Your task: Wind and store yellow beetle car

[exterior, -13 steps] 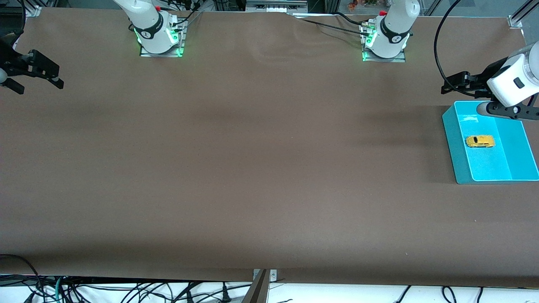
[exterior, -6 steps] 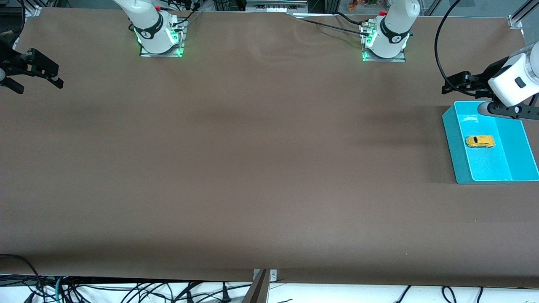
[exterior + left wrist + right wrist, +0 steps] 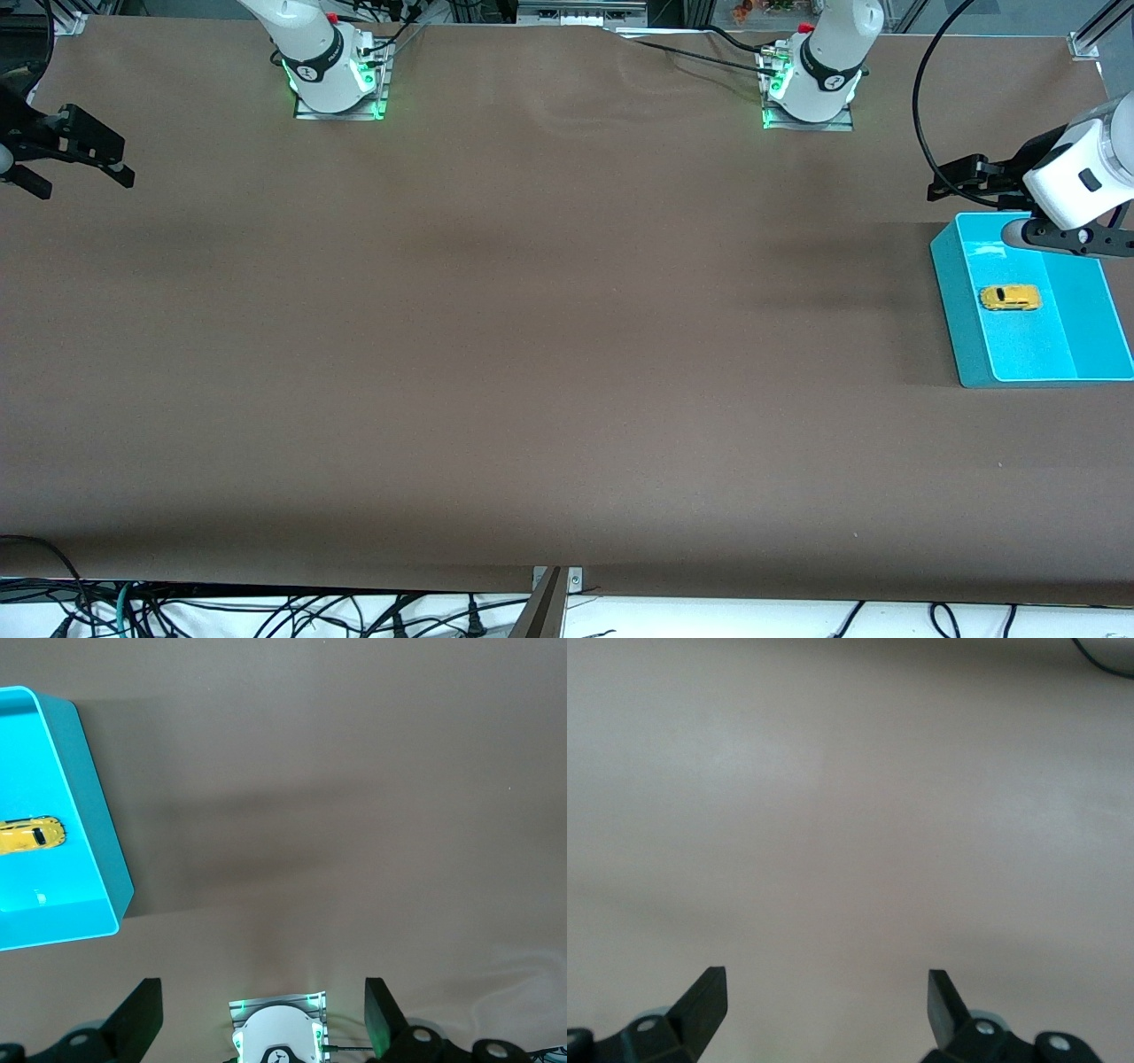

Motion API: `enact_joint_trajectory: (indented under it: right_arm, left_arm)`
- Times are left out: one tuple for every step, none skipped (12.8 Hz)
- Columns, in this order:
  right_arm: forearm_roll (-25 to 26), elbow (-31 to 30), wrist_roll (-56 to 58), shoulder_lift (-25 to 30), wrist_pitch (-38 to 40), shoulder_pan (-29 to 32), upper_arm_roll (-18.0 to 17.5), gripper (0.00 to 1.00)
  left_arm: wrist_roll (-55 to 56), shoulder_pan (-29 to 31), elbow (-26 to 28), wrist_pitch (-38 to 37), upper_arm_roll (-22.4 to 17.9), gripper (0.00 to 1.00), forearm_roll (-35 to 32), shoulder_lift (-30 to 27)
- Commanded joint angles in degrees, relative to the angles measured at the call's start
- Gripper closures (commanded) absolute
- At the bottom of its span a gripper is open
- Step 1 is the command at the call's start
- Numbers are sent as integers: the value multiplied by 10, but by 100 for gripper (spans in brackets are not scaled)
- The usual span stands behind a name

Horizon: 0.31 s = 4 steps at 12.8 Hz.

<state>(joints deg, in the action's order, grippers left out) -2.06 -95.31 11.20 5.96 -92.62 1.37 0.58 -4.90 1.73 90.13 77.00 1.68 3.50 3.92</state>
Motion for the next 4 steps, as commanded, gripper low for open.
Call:
enact_joint_trajectory:
  right_arm:
    - [-8, 16, 3, -4, 15, 0, 1, 0]
    - [-8, 16, 3, -4, 15, 0, 1, 0]
    - [-8, 16, 3, -4, 15, 0, 0, 0]
    - [-8, 15, 3, -3, 16, 0, 0, 0]
  left_arm:
    - [-12, 0, -15, -4, -3, 0, 7, 6]
    - [-12, 0, -15, -4, -3, 0, 7, 6]
    - [-12, -1, -15, -4, -3, 0, 8, 6]
    - [-12, 0, -15, -4, -3, 0, 7, 6]
